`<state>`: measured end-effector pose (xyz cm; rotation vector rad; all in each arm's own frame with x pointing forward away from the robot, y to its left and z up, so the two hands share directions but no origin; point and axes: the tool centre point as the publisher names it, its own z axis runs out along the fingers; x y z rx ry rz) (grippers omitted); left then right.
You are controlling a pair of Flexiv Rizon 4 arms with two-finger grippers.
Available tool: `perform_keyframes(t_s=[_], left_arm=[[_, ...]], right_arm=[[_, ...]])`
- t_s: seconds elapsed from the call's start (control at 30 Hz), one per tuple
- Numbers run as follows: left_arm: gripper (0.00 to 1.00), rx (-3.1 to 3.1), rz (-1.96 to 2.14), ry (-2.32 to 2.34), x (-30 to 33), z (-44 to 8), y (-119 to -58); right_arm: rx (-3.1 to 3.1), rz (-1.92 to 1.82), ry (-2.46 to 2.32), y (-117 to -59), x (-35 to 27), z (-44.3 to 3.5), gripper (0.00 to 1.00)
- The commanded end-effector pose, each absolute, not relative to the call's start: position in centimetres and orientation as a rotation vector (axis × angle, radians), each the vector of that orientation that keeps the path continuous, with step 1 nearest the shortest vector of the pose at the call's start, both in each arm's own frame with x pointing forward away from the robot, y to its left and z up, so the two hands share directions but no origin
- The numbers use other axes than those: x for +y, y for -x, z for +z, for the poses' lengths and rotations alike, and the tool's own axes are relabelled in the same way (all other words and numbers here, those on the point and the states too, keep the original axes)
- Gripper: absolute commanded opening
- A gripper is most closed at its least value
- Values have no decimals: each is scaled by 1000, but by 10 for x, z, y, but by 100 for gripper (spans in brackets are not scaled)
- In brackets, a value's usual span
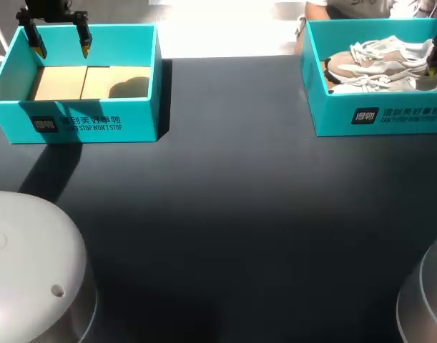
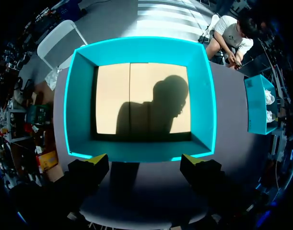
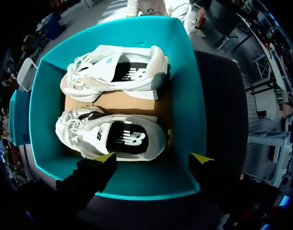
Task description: Take the shoe out of the shoebox, open the shoe tongue, remove and reinsert the insole, then place the shoe into the shoebox
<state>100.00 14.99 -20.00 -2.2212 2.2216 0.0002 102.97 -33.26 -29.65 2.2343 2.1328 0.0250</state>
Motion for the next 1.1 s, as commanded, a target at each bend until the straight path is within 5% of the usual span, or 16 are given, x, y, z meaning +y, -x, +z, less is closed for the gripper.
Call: perform_keyframes(t_s=[0.03, 0.2, 0.4, 0.8, 1.1], left_arm=[[100, 2222, 0, 2221, 150, -200, -1000], [100, 2222, 0, 2221, 150, -200, -1000], [100, 2222, 0, 2221, 150, -200, -1000], [100, 2222, 0, 2221, 150, -200, -1000], [100, 2222, 0, 2221, 150, -200, -1000]], right_arm=[[2141, 6, -2233, -1041, -327, -302, 100], [2155, -12, -2229, -1048, -326, -312, 98], [2151, -42, -2259, -1051, -333, -326, 57], [2141, -110, -2257, -1056, -336, -347, 60], [2164, -160, -2240, -1054, -333, -362, 52]])
